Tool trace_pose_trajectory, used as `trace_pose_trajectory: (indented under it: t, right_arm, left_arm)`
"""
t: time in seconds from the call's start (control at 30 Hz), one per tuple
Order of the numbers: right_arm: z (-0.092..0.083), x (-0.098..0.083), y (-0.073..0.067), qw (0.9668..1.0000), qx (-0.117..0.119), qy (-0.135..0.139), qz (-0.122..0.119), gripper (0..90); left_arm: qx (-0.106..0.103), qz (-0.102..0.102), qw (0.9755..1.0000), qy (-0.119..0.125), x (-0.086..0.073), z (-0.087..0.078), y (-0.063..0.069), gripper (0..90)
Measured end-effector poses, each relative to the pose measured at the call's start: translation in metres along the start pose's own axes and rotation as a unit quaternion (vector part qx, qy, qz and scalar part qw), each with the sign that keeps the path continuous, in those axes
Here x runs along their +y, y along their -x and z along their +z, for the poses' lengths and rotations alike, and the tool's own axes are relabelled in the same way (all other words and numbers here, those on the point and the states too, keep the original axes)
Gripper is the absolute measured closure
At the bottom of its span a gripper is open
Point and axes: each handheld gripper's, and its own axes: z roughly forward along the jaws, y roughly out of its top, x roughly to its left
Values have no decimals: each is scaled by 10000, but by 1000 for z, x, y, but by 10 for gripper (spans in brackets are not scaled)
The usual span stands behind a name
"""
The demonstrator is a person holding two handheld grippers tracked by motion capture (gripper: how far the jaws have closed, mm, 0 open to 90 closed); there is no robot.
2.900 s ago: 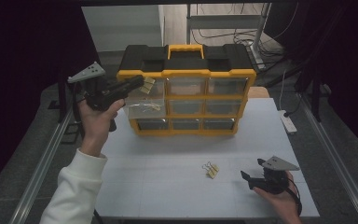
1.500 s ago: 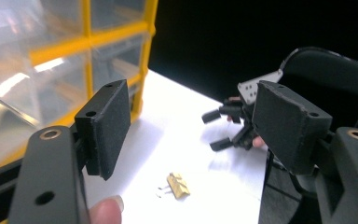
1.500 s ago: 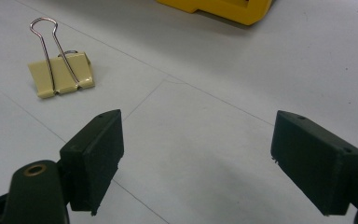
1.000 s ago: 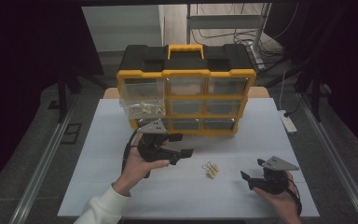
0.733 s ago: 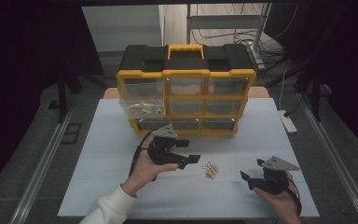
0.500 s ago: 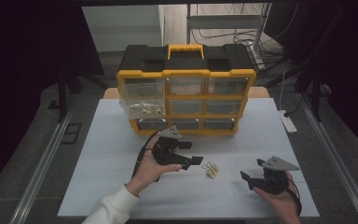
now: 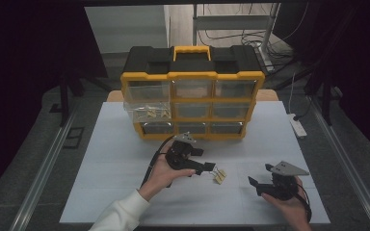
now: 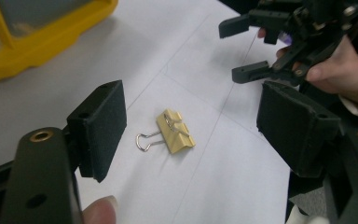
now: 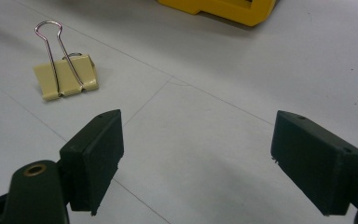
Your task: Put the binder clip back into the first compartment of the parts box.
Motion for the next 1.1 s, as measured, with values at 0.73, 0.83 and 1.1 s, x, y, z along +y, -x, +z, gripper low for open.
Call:
trace_pose_trajectory:
  t: [0.73,0.83,1.1]
  right_arm:
    - [0,-1,1,10000,8,-9,-9,175]
    - [0,-1,1,10000,7,-9,-7,175]
    - [0,-1,1,10000,9,-2,-14,174]
  left_arm:
    - [-37,-49,9973,-735,-8,65,-11,701]
    - [-286,10,9974,-654,-9,64,-9,832]
    - [-441,103,9974,-554,-7,60,-1,890]
